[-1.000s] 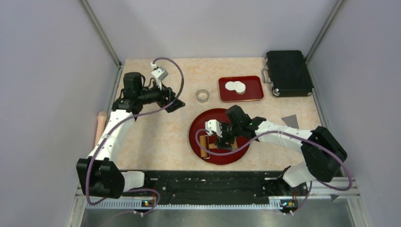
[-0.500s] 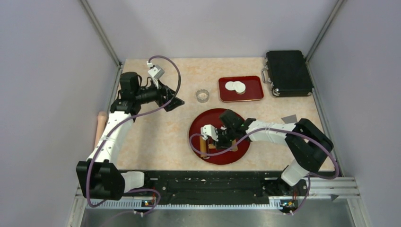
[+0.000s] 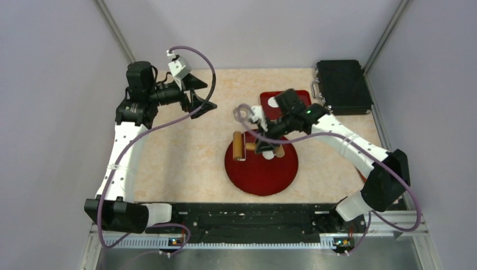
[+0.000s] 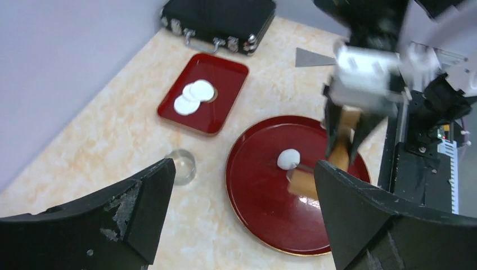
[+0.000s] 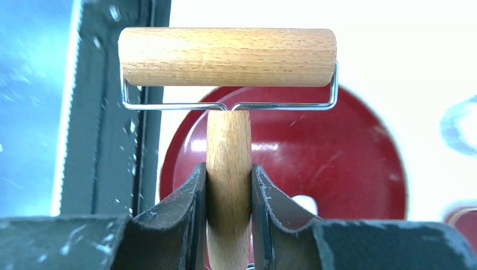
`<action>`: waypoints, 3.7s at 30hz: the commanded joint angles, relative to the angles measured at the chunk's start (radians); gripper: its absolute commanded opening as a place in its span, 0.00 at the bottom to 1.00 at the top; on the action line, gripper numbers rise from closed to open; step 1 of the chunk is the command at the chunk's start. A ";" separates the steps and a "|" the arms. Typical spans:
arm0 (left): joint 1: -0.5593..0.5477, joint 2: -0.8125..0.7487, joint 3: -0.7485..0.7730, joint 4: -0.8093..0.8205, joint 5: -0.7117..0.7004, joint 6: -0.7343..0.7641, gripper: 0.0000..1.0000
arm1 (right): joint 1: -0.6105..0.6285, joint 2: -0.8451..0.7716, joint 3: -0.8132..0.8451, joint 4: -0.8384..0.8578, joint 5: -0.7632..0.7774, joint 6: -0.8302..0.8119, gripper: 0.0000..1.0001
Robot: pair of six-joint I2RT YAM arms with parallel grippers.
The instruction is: Roll out the dumpling wrappers from the dough
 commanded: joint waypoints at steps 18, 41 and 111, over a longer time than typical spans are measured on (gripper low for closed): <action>-0.505 0.010 0.135 -0.405 -0.050 0.525 0.99 | -0.253 -0.012 -0.138 0.753 -0.888 1.063 0.00; -0.629 0.168 0.105 -0.306 -0.168 0.459 0.00 | -0.262 -0.120 -0.209 0.966 -0.875 1.232 0.00; -0.421 0.160 -0.413 1.014 0.009 -0.789 0.00 | -0.351 -0.223 -0.524 1.706 -0.330 1.450 0.00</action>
